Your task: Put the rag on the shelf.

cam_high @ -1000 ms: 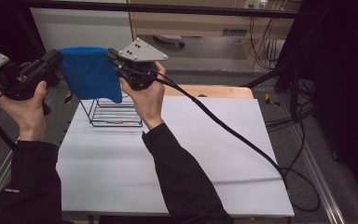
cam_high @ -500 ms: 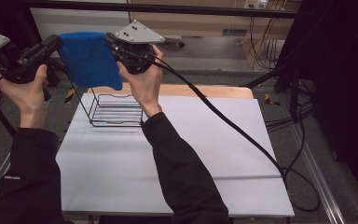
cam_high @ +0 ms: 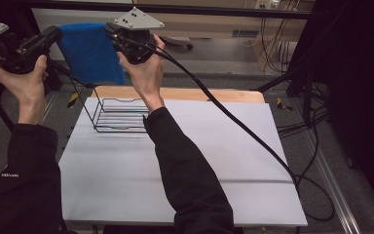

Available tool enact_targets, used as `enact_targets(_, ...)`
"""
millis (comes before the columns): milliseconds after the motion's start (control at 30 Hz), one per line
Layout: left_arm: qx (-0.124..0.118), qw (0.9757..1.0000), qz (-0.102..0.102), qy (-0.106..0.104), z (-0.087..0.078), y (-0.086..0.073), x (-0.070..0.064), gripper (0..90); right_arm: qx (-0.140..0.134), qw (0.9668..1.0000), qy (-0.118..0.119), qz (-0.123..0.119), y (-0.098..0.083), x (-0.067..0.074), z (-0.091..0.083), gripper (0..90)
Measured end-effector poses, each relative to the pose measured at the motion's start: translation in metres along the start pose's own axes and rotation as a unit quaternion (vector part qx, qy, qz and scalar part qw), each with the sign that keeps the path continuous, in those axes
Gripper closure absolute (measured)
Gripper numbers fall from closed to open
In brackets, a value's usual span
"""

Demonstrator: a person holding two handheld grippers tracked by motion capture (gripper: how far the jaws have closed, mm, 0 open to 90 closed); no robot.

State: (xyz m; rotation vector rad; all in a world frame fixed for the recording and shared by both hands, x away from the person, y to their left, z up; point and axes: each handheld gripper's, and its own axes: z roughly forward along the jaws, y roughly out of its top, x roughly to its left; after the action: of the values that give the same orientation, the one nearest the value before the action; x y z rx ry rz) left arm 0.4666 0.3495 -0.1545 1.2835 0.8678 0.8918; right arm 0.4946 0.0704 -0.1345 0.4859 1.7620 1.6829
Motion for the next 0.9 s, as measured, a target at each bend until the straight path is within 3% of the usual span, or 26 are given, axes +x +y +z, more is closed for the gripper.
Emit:
enact_targets(500, 0.008, 0.9999, 0.007, 0.009, 0.032, 0.003, 0.004, 85.6, 0.012, 0.9998, -0.015, -0.001, -0.002, -0.024, 0.016, 86.3)
enact_targets(767, 0.019, 0.9997, 0.005, 0.014, 0.042, -0.007, 0.015, 85.6, 0.031, 0.9993, -0.015, -0.017, -0.017, -0.033, 0.033, 86.3)
enact_targets(900, 0.025, 0.9995, 0.0, 0.017, 0.045, -0.015, 0.02, 85.6, 0.035, 0.9992, -0.009, -0.014, -0.024, -0.034, 0.039, 86.2)
